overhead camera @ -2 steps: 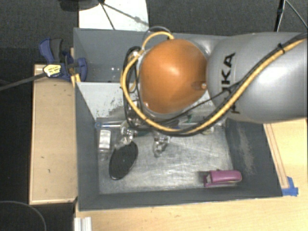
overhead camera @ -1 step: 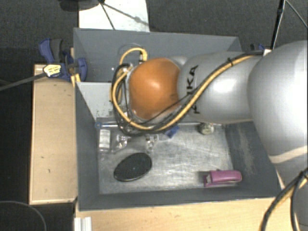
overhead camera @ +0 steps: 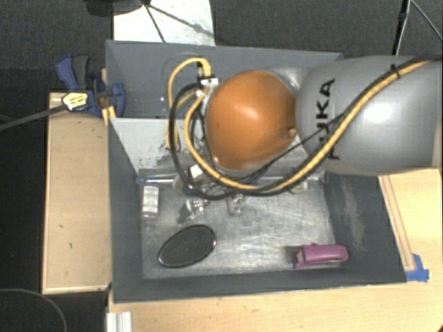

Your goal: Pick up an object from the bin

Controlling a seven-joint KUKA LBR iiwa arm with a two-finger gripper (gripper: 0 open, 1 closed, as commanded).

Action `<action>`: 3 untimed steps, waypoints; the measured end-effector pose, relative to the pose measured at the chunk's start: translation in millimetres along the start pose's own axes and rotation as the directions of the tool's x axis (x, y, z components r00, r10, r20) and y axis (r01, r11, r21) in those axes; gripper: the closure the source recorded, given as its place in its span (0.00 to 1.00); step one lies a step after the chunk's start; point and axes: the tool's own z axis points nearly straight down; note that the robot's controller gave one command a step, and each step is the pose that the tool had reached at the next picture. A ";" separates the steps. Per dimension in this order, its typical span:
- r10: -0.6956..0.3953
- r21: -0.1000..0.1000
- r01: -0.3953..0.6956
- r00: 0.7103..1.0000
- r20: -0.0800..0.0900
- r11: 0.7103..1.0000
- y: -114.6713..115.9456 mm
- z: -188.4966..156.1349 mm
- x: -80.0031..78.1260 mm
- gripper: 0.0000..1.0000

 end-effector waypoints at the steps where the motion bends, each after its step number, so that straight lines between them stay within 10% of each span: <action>1: -0.157 -0.010 0.157 0.988 0.002 0.988 50.7 63.8 -32.0 0.00; 2: 0.013 -0.006 -0.013 1.000 -0.001 1.000 45.5 103.8 -22.0 0.00; 3: 0.009 -0.003 -0.009 1.000 0.001 1.000 44.9 102.2 -23.1 1.00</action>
Offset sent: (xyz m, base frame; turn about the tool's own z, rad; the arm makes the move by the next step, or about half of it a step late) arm -0.0536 0.0198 -0.0626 -0.1538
